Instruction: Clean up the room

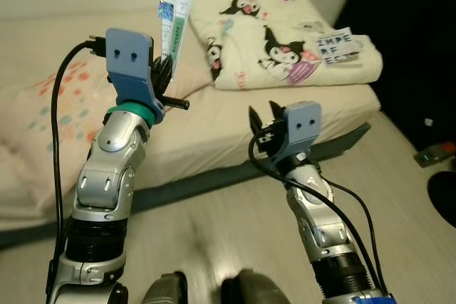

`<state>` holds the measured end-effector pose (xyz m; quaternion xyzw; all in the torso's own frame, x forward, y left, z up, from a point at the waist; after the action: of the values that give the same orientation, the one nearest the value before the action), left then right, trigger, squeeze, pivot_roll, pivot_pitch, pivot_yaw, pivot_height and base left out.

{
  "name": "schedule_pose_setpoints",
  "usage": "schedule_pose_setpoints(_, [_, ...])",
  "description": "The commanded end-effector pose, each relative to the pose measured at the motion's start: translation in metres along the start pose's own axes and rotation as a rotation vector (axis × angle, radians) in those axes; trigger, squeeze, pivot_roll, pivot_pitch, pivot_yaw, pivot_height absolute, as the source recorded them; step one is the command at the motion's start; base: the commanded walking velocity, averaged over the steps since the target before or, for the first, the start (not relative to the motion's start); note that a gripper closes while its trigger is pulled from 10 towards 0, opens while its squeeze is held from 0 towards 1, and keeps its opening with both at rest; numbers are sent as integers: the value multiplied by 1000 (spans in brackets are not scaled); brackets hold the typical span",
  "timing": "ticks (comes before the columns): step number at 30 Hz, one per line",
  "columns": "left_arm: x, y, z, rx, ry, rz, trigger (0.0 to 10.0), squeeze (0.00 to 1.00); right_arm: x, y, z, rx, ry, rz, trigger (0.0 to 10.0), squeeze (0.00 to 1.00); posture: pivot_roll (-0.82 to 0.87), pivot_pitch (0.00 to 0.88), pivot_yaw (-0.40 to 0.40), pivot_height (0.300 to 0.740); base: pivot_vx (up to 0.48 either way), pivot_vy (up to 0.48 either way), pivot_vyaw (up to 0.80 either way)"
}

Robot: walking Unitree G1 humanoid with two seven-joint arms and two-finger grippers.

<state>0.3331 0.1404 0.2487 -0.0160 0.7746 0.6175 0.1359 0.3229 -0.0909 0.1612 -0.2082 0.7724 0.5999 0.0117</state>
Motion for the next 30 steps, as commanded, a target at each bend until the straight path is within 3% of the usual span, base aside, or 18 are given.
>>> schedule_pose_setpoints(1, [0, -2, -2, 6, -10, 2, 10000, 0, 4, -6, -3, -12, -11, 20, 10000, 0, -24, 78, -14, 740, -244, 0, 788])
schedule_pose_setpoints(30, [3, -8, -2, -7, -21, 36, 10000, 0, 6, -12, 2, -67, 7, 37, 10000, 0, -18, 81, -11, 740, -8, 0, 779])
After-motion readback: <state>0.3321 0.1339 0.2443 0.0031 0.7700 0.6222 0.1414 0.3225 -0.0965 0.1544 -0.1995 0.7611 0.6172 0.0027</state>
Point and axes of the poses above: a point about 5 cm out from each wrist's last joint towards the gripper, its own x axis pointing back from the gripper into the wrist, its own y axis along the axis of the wrist's last joint, z = x × y, the point moved 1 cm from there along -x, pointing out of the wrist towards the gripper, and after that the axes turned 14 degrees about x, right-handed, at the moved point
